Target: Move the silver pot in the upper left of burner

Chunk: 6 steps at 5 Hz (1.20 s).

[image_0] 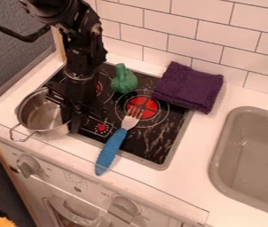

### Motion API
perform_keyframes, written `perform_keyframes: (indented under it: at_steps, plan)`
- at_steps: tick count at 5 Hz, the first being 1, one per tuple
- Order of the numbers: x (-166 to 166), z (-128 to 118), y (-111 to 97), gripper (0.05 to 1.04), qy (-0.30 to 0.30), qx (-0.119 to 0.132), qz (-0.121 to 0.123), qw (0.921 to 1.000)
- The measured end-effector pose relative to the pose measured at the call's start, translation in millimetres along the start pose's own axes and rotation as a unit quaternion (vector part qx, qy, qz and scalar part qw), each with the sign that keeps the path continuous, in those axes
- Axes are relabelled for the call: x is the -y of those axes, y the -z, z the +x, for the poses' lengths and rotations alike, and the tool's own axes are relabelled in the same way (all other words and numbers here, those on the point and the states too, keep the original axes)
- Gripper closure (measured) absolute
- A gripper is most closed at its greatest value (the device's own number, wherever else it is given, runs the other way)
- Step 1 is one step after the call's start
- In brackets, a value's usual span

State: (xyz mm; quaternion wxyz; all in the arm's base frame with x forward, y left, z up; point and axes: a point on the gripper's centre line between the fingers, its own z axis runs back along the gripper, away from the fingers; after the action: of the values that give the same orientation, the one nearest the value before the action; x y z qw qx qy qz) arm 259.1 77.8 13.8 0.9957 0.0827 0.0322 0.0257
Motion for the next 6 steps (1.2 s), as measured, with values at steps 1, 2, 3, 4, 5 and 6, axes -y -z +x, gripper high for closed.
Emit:
perform_keyframes:
  at_steps: [1,2,3,4,5,6]
  plan:
    - [-14.6,2.5,-27.0,1.003,-0.055,0.024,-0.014,0.9981]
    - [-47.6,26.4,-51.0,1.003,-0.116,0.065,-0.033,0.9906]
    - [-59.6,56.2,-42.3,1.003,-0.143,0.059,-0.035,0.9874]
    - [-66.2,74.3,-29.2,1.003,-0.162,0.048,-0.027,0.9852]
    - [-63.1,83.4,-18.5,1.004,-0.16,0.037,-0.023,0.9861]
    - [-54.1,93.4,-12.2,0.968,-0.146,0.036,-0.023,0.9883]
